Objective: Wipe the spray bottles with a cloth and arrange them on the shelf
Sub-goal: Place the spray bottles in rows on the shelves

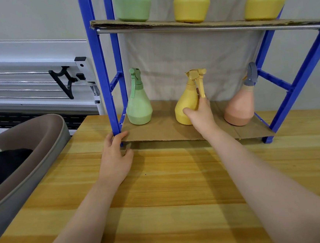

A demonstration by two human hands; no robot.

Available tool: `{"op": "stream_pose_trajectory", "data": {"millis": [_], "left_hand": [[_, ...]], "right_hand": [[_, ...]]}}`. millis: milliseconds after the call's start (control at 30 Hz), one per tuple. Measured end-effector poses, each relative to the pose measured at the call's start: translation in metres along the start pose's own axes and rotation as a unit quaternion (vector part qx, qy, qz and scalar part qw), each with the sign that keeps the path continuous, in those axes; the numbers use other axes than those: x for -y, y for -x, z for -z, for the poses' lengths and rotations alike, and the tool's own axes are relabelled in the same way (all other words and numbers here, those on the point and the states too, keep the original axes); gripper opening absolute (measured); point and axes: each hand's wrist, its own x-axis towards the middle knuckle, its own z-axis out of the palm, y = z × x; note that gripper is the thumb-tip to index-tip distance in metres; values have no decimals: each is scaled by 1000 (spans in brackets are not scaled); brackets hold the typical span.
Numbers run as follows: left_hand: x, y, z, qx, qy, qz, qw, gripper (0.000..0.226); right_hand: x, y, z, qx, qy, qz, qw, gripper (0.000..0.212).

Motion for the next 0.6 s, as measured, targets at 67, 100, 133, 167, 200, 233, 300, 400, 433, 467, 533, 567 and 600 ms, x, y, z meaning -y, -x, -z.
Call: {"op": "stream_pose_trajectory", "data": {"millis": [67,100,133,167,200,233,300,400,433,467,533,567,600], "left_hand": [[1,0,0,0,-1,-3,1000,56],[0,0,0,0,-2,-3,1000,56],[0,-1,0,-1,-2,-4,1000,56],[-1,0,0,-2,-2,-5,1000,56],[-1,0,0,-4,-2,-6,1000,56],[-1,0,0,-6,-2,-7,1000,56],[-1,0,-1,-6,-4,-8,1000,56],[1,0,-1,-4,-9,-11,1000,57],[2,-1,-1,-3,-10,-11,1000,57],[2,-1,-1,-2,-12,-10,1000,57],[2,-2,-1,-1,-13,-8,1000,57],[2,-2,-1,-1,-14,-8,1000,57],[1,-2,-1,-1,-15,-8,1000,57]], "right_hand": [[1,1,-1,1,48,15,999,79],[0,0,-2,-1,67,26,997,79],[0,0,-3,-7,81,34,996,80],[-1,-1,-3,-13,90,36,995,80],[-2,-2,-4,-18,93,35,995,80],[-2,-2,-5,-20,95,33,995,81],[-2,-4,-6,-19,99,35,994,81],[-3,-6,-6,-19,102,43,994,80],[-2,-7,-7,-19,103,41,994,80],[-2,-7,-7,-18,105,41,993,80],[-2,-8,-7,-18,109,43,993,80],[-2,-8,-7,-20,111,44,993,81],[-1,-8,-7,-22,114,44,992,81]]}}
